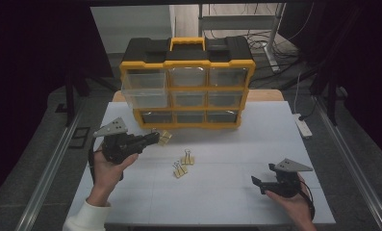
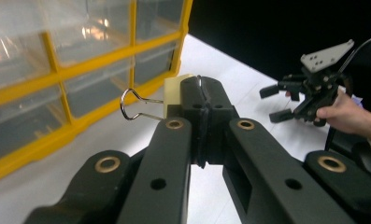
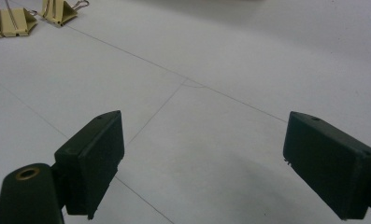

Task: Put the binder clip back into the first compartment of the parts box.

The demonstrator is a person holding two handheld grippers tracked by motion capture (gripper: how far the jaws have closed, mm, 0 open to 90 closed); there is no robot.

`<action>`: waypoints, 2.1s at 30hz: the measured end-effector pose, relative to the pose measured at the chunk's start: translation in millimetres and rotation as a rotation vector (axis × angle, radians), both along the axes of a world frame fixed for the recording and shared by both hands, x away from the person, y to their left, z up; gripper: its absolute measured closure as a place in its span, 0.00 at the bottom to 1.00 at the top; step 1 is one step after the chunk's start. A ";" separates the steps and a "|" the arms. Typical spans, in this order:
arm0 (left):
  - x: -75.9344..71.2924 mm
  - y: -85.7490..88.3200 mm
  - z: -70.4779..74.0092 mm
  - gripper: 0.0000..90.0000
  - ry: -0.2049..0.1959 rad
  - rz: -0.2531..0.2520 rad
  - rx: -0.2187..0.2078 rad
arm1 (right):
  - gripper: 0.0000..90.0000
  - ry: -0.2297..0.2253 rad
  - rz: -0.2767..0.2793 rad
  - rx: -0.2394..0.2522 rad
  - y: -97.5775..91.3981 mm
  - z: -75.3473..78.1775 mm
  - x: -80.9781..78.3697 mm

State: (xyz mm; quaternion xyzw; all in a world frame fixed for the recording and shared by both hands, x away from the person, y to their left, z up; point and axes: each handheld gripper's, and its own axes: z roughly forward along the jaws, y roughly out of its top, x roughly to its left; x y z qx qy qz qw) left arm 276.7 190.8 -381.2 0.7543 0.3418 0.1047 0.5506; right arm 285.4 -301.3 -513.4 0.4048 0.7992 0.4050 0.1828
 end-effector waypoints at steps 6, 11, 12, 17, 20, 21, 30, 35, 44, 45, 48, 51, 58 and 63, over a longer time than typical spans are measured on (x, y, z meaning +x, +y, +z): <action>2.4 1.8 17.1 0.99 -0.041 0.013 -0.016 | 0.14 0.000 -0.001 0.000 -0.1 -0.1 0.1; 4.4 3.5 26.3 0.99 -0.060 0.019 -0.033 | 0.14 0.001 -0.002 0.000 -0.2 -0.2 0.2; 4.4 3.5 26.3 0.99 -0.060 0.019 -0.033 | 0.14 0.001 -0.002 0.000 -0.2 -0.2 0.2; 7.2 6.6 36.0 0.99 -0.073 0.022 -0.048 | 0.14 0.001 -0.003 0.000 -0.4 -0.3 0.2; 8.4 9.0 41.9 0.99 -0.082 0.024 -0.063 | 0.14 0.001 -0.005 0.001 -0.4 -0.4 0.2; 8.6 9.3 42.9 0.99 -0.084 0.025 -0.064 | 0.14 0.002 -0.003 0.001 -0.5 -0.5 0.3; 11.7 9.3 54.9 0.99 -0.107 0.033 -0.076 | 0.14 0.004 -0.005 0.001 -0.6 -0.7 0.6; 14.0 9.7 67.1 0.99 -0.133 0.038 -0.091 | 0.14 0.004 -0.006 0.000 -1.0 -0.7 0.7; 17.5 14.9 84.3 0.99 -0.166 0.065 -0.096 | 0.14 0.007 -0.006 0.002 -0.9 -1.0 1.1; 18.1 15.8 85.6 0.99 -0.169 0.070 -0.099 | 0.14 0.005 -0.006 0.002 -0.9 -0.9 1.2; 21.4 17.7 88.0 0.99 -0.167 0.076 -0.117 | 0.14 0.006 -0.006 0.001 -0.7 -0.8 0.9; 25.7 19.3 90.1 0.99 -0.172 0.096 -0.119 | 0.14 0.004 -0.004 -0.002 -0.3 -0.8 1.0; 38.4 21.5 94.9 0.99 -0.183 0.140 -0.107 | 0.14 0.006 -0.008 0.000 -1.2 -1.0 1.0; 49.4 18.4 100.3 0.99 -0.186 0.167 -0.079 | 0.14 0.006 -0.008 0.001 -1.1 -0.9 1.1</action>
